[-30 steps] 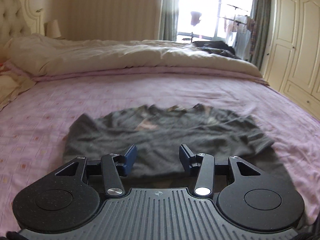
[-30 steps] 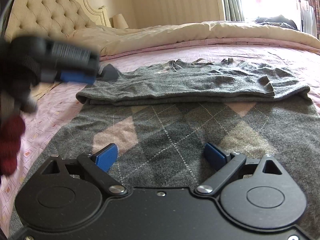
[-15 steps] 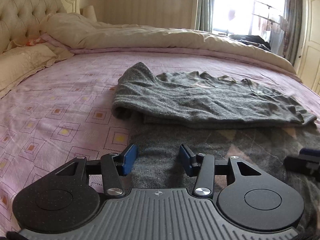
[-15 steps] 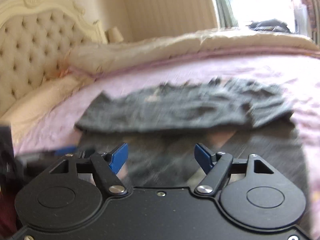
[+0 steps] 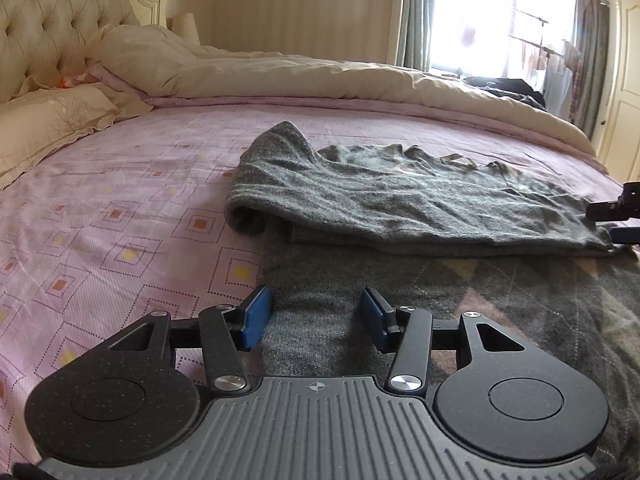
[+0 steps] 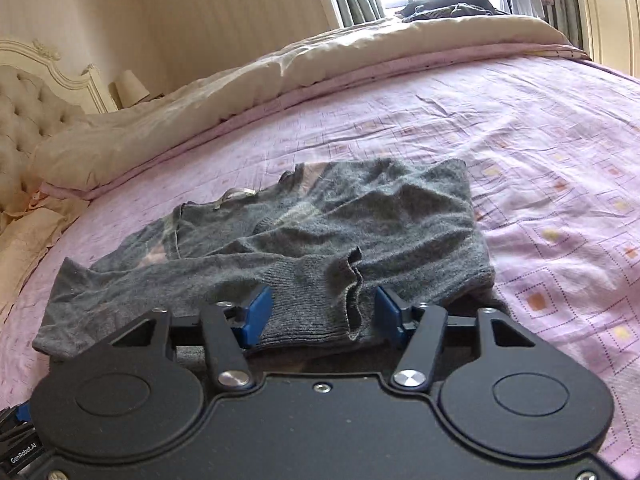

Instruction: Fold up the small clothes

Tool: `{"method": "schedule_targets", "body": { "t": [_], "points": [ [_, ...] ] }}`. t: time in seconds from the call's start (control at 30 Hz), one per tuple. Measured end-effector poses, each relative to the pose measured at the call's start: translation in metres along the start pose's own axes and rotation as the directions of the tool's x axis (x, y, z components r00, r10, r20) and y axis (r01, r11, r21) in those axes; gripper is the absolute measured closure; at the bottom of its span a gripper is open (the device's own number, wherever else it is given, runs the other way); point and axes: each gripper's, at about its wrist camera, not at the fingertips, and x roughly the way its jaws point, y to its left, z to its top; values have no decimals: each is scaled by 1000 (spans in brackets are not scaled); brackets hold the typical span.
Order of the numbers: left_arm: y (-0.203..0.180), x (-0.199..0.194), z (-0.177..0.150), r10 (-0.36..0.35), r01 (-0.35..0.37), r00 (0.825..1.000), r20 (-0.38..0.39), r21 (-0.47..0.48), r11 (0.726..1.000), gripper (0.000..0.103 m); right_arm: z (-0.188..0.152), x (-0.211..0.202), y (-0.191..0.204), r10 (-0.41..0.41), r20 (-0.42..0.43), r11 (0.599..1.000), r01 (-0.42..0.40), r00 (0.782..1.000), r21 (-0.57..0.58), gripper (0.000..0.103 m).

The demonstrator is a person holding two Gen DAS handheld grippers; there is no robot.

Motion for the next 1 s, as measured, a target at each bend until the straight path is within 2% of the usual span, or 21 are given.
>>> {"method": "schedule_targets", "body": {
  "t": [0.03, 0.1, 0.23, 0.33, 0.47, 0.6, 0.7, 0.77, 0.8, 0.83, 0.9, 1.0],
  "points": [
    [-1, 0, 0, 6, -6, 1000, -1, 7, 1000, 54, -1, 2, 2, 4, -10, 1000, -4, 1000, -9, 69],
    [-4, 1, 0, 16, -16, 1000, -1, 21, 1000, 54, 0, 4, 8, 2, -21, 1000, -2, 1000, -31, 92],
    [-3, 0, 0, 12, -12, 1000, -1, 18, 1000, 54, 20, -19, 28, 65, 47, 990, -59, 997, -128, 93],
    [-3, 0, 0, 13, -13, 1000, -2, 18, 1000, 54, 40, -45, 34, 69, 120, 981, -45, 990, -190, 93],
    [-2, 0, 0, 8, -8, 1000, -2, 14, 1000, 54, 57, -48, 12, -33, 145, 986, 56, 989, -159, 93],
    [-2, 0, 1, 9, -9, 1000, -2, 15, 1000, 54, 54, -24, -8, -95, 74, 984, 105, 993, -147, 93],
    [-1, -1, 1, 6, -6, 1000, -3, 12, 1000, 54, 46, -8, -12, -157, 25, 972, 159, 987, -172, 87],
    [-2, -1, 2, 9, -9, 1000, -3, 17, 1000, 54, 40, -5, -13, -202, 22, 963, 203, 979, -180, 85],
    [-2, -1, 2, 8, -8, 1000, -4, 14, 1000, 54, 37, -7, -13, -220, 32, 959, 222, 975, -178, 74],
    [-2, -1, 2, 6, -6, 1000, -4, 12, 1000, 54, 34, -10, -14, -232, 46, 956, 237, 972, -173, 56],
    [-1, -1, 2, 1, 0, 1000, -3, 7, 1000, 54, 28, -18, -12, -228, 72, 956, 238, 971, -174, 45],
    [1, -1, 2, -5, 5, 1000, -3, 1, 1000, 53, 21, -29, -7, -201, 102, 961, 216, 974, -170, 45]
  ]
}}
